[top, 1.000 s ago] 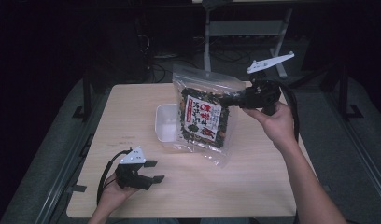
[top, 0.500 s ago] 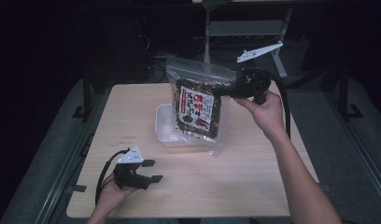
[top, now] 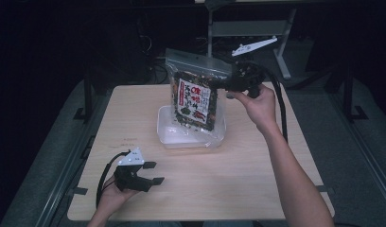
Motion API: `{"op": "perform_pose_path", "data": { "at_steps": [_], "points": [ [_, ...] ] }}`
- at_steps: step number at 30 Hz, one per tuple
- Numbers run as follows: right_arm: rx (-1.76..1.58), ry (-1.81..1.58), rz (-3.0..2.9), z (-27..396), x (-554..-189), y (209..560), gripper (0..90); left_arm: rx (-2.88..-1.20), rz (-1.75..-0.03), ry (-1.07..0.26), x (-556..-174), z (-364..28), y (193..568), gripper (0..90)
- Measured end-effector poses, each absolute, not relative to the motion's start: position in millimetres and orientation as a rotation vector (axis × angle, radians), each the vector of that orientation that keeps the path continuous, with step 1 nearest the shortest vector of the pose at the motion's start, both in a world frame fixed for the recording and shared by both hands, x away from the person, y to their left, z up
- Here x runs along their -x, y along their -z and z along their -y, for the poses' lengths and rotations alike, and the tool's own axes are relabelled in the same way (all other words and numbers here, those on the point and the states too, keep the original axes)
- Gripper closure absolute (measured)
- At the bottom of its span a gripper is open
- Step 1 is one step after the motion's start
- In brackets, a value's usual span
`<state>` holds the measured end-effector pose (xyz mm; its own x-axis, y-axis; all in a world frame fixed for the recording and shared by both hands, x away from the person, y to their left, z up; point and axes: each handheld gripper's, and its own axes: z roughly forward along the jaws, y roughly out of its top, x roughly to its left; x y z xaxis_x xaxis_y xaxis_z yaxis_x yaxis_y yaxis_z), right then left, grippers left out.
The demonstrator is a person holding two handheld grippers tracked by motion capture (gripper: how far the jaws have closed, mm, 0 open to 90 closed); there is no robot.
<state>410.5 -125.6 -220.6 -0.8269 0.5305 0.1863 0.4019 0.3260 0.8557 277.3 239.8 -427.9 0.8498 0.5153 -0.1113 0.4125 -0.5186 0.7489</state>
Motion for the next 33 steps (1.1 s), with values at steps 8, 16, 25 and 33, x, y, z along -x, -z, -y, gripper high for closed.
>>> {"op": "perform_pose_path", "data": {
  "at_steps": [8, 16, 25, 33],
  "points": [
    [-0.900, -1.512, -2.412, 120.3, -422.5, 225.4, 78.0, -2.191, -0.670, -0.155, -277.7, -241.0, 428.5, 31.4],
    [-0.904, -1.497, -2.383, 113.1, -426.8, 228.3, 78.0, -2.189, -0.671, -0.154, -277.8, -241.2, 428.5, 31.2],
    [-0.904, -1.469, -2.385, 101.2, -433.8, 237.8, 78.0, -2.182, -0.673, -0.146, -278.5, -242.6, 428.7, 31.2],
    [-0.900, -1.461, -2.383, 92.7, -435.9, 244.8, 78.0, -2.179, -0.674, -0.147, -278.7, -243.8, 428.6, 31.1]
  ]
}}
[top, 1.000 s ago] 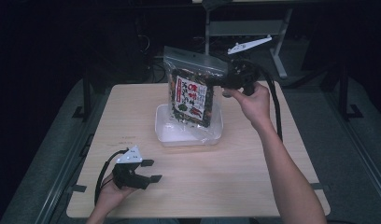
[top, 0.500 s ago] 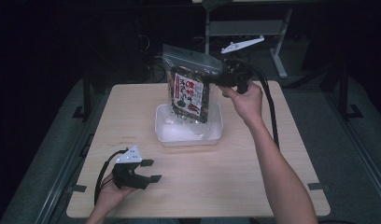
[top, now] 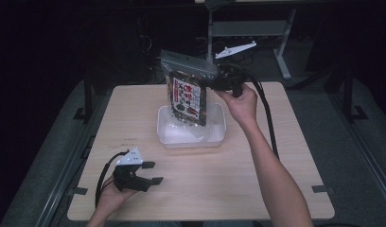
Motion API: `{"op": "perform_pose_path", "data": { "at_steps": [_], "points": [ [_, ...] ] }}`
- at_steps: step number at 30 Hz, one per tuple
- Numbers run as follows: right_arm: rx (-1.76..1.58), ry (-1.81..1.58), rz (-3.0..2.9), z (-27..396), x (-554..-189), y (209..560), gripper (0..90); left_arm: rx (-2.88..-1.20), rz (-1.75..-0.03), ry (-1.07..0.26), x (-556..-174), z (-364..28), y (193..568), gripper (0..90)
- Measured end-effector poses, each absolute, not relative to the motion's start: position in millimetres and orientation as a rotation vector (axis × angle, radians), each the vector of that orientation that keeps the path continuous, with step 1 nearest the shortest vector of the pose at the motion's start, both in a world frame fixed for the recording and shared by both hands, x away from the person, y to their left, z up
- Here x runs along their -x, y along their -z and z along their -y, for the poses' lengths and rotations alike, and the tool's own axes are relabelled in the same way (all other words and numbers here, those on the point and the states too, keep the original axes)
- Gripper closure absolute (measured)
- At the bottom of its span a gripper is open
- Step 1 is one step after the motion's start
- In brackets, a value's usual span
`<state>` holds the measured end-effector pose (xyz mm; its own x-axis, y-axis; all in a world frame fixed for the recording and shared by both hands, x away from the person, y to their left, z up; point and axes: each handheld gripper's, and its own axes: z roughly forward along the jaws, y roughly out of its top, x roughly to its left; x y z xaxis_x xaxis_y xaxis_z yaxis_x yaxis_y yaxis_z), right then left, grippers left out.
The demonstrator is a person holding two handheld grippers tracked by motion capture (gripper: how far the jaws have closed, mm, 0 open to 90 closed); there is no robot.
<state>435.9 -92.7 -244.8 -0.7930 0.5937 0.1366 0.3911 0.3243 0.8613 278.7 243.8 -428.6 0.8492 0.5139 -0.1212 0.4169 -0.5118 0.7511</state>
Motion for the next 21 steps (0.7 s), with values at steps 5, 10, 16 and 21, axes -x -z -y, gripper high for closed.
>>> {"op": "perform_pose_path", "data": {
  "at_steps": [5, 10, 16, 21],
  "points": [
    [-0.902, -1.441, -2.377, 89.2, -437.7, 248.4, 78.0, -2.171, -0.679, -0.151, -277.8, -245.4, 427.5, 31.1],
    [-0.901, -1.437, -2.370, 86.8, -438.4, 250.4, 78.0, -2.175, -0.679, -0.147, -278.0, -244.9, 428.3, 31.1],
    [-0.898, -1.434, -2.358, 83.4, -438.9, 255.3, 77.9, -2.178, -0.678, -0.143, -278.6, -245.1, 429.2, 31.0],
    [-0.899, -1.437, -2.347, 81.3, -438.4, 263.8, 78.0, -2.176, -0.679, -0.141, -278.6, -245.6, 428.9, 30.9]
  ]
}}
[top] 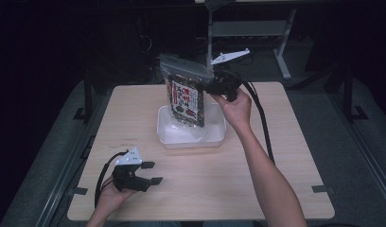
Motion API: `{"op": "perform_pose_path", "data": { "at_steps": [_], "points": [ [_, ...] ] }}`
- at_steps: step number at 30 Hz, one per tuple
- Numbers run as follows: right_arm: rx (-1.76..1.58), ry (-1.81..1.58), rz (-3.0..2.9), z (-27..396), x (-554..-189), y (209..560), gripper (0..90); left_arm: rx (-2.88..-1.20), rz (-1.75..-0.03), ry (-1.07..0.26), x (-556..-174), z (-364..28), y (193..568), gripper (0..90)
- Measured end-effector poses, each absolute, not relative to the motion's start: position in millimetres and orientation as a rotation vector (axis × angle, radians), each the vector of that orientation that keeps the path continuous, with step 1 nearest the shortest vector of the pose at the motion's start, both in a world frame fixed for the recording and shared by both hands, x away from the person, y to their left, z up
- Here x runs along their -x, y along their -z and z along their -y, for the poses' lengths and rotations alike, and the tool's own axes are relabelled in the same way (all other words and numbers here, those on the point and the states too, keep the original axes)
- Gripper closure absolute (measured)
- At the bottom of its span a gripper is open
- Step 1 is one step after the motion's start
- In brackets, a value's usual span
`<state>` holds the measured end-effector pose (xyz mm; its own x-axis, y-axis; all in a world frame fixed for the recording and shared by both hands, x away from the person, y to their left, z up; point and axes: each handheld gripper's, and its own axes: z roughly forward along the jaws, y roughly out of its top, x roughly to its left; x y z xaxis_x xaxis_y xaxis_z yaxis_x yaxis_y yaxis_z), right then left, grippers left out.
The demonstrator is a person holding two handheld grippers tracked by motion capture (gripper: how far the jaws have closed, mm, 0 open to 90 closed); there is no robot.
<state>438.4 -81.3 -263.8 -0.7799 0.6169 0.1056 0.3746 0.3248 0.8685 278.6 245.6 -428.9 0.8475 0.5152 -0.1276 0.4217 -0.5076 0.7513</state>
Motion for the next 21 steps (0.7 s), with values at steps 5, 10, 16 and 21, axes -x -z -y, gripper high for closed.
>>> {"op": "perform_pose_path", "data": {
  "at_steps": [5, 10, 16, 21],
  "points": [
    [-0.873, -1.414, -2.349, 74.5, -435.8, 274.2, 77.9, -2.168, -0.683, -0.135, -278.7, -245.7, 429.2, 31.0],
    [-0.840, -1.385, -2.338, 67.3, -430.9, 282.1, 78.0, -2.167, -0.682, -0.135, -279.0, -246.6, 428.9, 31.0],
    [-0.829, -1.409, -2.293, 63.9, -424.2, 289.1, 78.0, -2.164, -0.682, -0.133, -279.0, -246.6, 428.6, 31.0],
    [-0.833, -1.421, -2.283, 62.0, -421.3, 293.0, 78.0, -2.155, -0.688, -0.130, -279.0, -247.5, 428.7, 31.0]
  ]
}}
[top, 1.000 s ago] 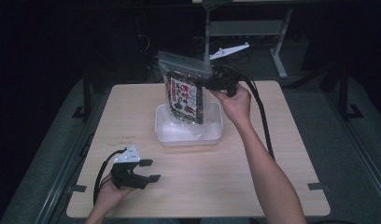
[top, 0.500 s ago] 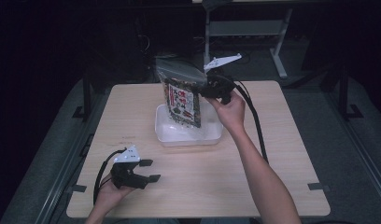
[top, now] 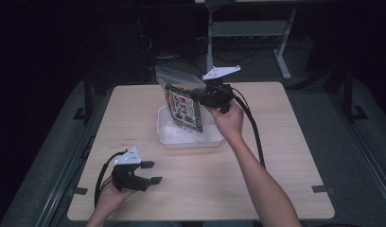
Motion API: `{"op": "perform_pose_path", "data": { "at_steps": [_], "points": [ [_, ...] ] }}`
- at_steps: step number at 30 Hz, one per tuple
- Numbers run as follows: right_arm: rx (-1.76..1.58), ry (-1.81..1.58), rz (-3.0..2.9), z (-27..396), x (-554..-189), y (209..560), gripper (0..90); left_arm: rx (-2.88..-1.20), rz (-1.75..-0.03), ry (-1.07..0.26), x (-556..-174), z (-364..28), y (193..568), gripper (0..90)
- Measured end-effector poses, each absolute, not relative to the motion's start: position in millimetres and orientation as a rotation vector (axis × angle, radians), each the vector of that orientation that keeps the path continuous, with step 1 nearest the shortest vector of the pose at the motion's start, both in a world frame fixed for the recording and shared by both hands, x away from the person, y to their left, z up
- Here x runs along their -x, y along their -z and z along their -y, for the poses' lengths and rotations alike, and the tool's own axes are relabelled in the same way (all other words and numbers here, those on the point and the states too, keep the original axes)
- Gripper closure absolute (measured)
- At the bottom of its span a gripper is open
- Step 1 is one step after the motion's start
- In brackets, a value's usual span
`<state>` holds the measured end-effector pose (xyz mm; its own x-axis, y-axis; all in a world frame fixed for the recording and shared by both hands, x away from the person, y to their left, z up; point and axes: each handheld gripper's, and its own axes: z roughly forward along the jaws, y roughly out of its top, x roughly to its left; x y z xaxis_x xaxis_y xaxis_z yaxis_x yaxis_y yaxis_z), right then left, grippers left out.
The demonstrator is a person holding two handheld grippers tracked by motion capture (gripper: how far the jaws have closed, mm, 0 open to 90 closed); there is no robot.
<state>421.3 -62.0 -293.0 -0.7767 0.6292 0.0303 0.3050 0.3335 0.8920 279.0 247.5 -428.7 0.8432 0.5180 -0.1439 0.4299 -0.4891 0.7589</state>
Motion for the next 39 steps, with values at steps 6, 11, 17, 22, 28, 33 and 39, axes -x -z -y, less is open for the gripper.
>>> {"op": "perform_pose_path", "data": {
  "at_steps": [6, 11, 17, 22, 28, 33, 39],
  "points": [
    [-0.803, -1.478, -2.230, 59.6, -415.8, 279.3, 78.2, -2.148, -0.692, -0.129, -279.8, -249.3, 428.3, 31.0],
    [-0.815, -1.453, -2.200, 57.0, -417.1, 280.7, 78.1, -2.144, -0.690, -0.128, -279.6, -249.3, 427.9, 31.0],
    [-0.813, -1.449, -2.181, 56.8, -413.7, 298.8, 78.2, -2.143, -0.693, -0.126, -279.6, -249.9, 427.9, 31.0],
    [-0.815, -1.455, -2.193, 58.6, -412.2, 310.4, 78.1, -2.143, -0.691, -0.124, -279.7, -248.8, 428.4, 31.0],
    [-0.808, -1.451, -2.209, 61.4, -409.8, 316.4, 78.1, -2.139, -0.690, -0.121, -279.9, -248.8, 428.0, 31.0],
    [-0.834, -1.433, -2.252, 65.1, -412.9, 322.1, 78.3, -2.140, -0.689, -0.122, -279.7, -248.0, 427.2, 31.0],
    [-0.873, -1.431, -2.286, 71.3, -419.2, 326.1, 78.4, -2.138, -0.687, -0.115, -280.2, -246.1, 427.7, 30.9]
  ]
}}
